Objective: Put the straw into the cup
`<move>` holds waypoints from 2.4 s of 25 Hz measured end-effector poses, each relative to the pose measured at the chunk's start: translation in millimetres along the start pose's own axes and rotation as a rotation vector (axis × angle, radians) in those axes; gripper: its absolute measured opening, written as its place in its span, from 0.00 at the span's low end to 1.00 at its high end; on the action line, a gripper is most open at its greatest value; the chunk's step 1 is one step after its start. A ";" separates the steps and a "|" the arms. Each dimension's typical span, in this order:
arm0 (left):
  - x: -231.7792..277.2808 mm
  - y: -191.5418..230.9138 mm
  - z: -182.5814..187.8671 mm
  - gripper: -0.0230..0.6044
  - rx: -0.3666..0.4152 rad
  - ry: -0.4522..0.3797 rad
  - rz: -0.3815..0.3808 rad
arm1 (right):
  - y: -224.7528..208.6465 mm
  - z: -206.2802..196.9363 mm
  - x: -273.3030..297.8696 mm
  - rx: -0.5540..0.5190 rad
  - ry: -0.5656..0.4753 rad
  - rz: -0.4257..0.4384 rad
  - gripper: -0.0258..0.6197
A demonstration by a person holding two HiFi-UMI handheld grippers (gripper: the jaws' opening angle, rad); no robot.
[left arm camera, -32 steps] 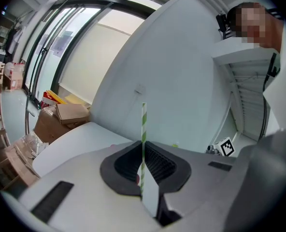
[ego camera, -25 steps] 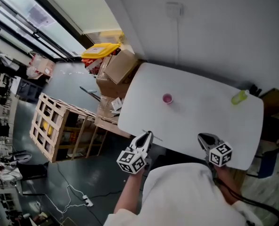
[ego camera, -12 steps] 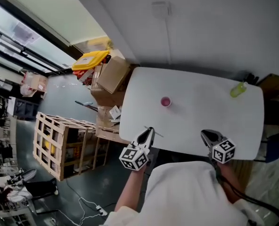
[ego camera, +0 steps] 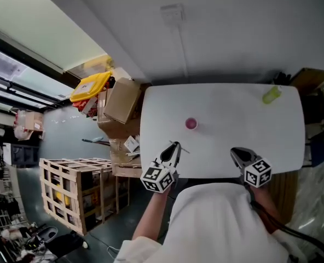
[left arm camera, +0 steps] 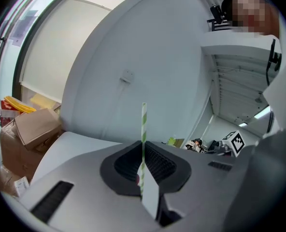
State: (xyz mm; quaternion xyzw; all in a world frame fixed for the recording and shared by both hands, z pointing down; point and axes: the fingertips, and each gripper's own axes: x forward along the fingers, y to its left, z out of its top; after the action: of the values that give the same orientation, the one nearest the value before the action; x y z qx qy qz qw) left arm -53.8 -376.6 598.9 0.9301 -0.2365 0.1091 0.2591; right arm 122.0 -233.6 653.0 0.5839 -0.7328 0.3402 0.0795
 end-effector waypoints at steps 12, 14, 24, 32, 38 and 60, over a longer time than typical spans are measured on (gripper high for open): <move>62.2 52.9 3.6 0.07 0.044 0.031 -0.024 | 3.4 -2.2 -0.9 0.050 0.009 -0.135 0.10; 74.1 58.0 1.8 0.07 0.047 0.040 -0.035 | 3.1 -4.7 -3.8 0.061 0.012 -0.158 0.10; 128.4 83.1 -6.2 0.07 0.031 0.052 -0.043 | 5.0 -23.8 -11.0 0.118 0.041 -0.230 0.10; 159.2 101.5 -40.0 0.07 0.031 0.097 -0.017 | 4.6 -37.0 -18.9 0.143 0.061 -0.268 0.10; 171.1 112.1 -62.5 0.07 0.024 0.146 0.005 | 2.1 -37.4 -14.5 0.145 0.068 -0.272 0.10; 170.6 120.9 -108.2 0.24 -0.057 0.296 -0.009 | 9.2 -44.7 4.4 0.134 0.102 -0.236 0.10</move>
State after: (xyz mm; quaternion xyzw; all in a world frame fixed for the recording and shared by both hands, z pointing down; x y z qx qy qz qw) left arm 24.9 -475.5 797.5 0.8971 -0.1945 0.2372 0.3181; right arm 99.7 -210.0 685.3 0.6519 -0.6297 0.4060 0.1169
